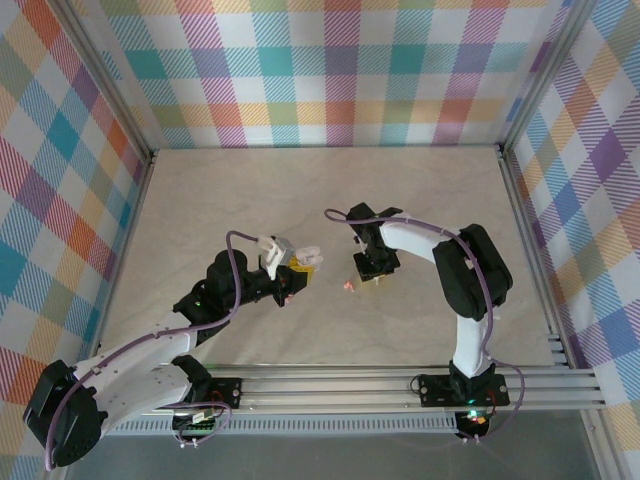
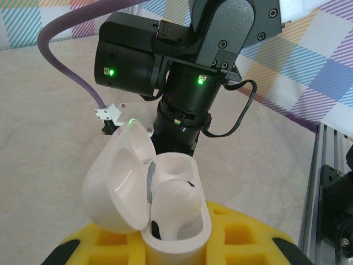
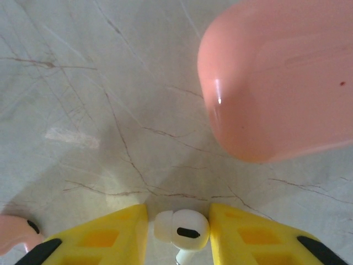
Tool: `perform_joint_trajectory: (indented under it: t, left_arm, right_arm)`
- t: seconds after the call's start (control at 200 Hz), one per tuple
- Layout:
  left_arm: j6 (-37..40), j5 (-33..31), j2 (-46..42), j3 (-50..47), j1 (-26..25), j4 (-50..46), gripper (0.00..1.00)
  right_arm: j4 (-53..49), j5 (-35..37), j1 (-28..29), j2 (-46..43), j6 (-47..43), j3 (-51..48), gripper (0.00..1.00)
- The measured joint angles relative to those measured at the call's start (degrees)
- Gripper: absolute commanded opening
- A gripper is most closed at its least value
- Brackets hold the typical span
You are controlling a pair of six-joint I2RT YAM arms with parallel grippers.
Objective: Insert wireless bluetooth earbuds into charging case
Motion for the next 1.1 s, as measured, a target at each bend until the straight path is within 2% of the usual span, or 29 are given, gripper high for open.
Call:
perform_joint_trajectory:
  t: [0.365, 0.59, 0.835, 1.1]
  left_arm:
    - [0.0, 0.09, 0.0, 0.0, 0.0, 0.0, 0.0]
    - [-0.02, 0.11, -0.02, 0.0, 0.0, 0.09, 0.0]
    - [0.26, 0.17, -0.55, -1.53, 0.0, 4.85, 0.0]
    - [1.7, 2.12, 2.27, -0.94, 0.0, 8.04, 0.0]
  right_arm:
    - [-0.02, 0.02, 0.04, -0.48, 0.09, 0.02, 0.29]
    - [-0.09, 0.66, 0.04, -4.28, 0.5, 0.02, 0.29]
    - [-1.92, 3.76, 0.79, -11.76, 2.27, 0.09, 0.29]
    - [-3.67, 10.73, 5.07, -23.52, 3.32, 5.16, 0.28]
